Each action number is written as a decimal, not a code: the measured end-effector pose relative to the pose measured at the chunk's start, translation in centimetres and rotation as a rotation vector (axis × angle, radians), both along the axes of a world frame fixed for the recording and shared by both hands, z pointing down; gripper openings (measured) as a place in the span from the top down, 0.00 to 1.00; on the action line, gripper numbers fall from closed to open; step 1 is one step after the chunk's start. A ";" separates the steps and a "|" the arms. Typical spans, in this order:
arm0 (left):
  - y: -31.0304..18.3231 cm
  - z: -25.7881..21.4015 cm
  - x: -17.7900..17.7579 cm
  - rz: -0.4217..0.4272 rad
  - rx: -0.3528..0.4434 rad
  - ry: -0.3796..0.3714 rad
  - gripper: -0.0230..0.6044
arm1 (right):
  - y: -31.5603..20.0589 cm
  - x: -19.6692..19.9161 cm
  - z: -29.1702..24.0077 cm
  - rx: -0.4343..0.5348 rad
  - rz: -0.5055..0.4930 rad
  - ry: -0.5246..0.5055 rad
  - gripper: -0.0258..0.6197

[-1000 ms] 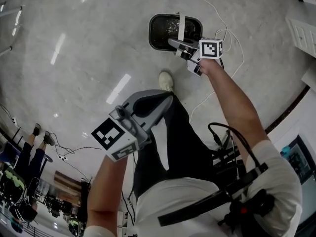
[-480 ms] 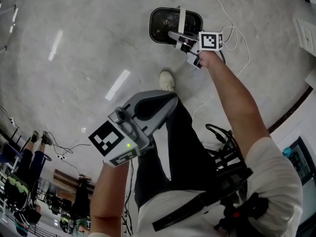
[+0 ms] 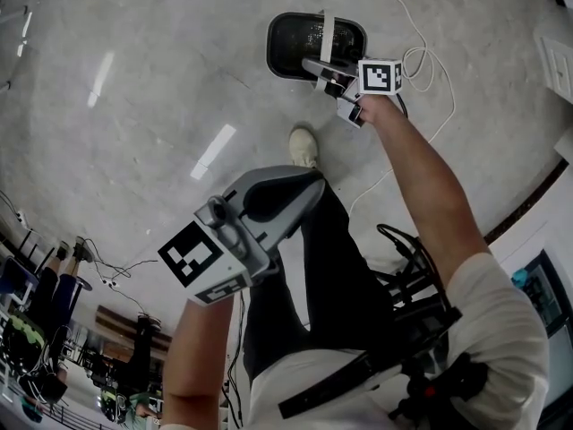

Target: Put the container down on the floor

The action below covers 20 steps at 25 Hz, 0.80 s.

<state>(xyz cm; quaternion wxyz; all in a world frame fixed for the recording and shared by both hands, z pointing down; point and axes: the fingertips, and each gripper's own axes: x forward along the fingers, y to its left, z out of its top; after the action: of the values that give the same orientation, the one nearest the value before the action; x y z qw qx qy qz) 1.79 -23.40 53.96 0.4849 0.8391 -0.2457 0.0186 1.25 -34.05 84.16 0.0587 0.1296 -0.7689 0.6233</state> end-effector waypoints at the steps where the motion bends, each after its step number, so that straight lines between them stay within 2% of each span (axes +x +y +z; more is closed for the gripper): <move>1: 0.1 0.1 0.0 0.000 0.003 0.000 0.95 | 0.1 0.1 0.1 0.004 0.001 -0.006 0.90; 5: 0.7 0.2 0.4 0.003 0.015 -0.009 0.95 | 0.4 0.4 -0.1 0.022 0.000 -0.017 0.90; 9: 0.9 0.3 0.4 -0.006 -0.001 -0.005 0.95 | 0.5 0.3 -0.1 0.008 0.009 -0.026 0.90; 13: 1.3 0.4 0.3 -0.010 -0.008 0.001 0.95 | 0.3 0.0 -0.6 0.038 -0.001 -0.051 0.90; 20: 2.2 0.6 0.8 -0.012 0.000 0.000 0.95 | 1.1 0.2 -0.8 0.007 -0.012 -0.090 0.90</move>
<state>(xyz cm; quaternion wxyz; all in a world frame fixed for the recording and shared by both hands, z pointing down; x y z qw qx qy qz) 2.57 -21.19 54.51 0.4849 0.8377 -0.2508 0.0157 1.41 -32.93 83.34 0.0276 0.0970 -0.7738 0.6253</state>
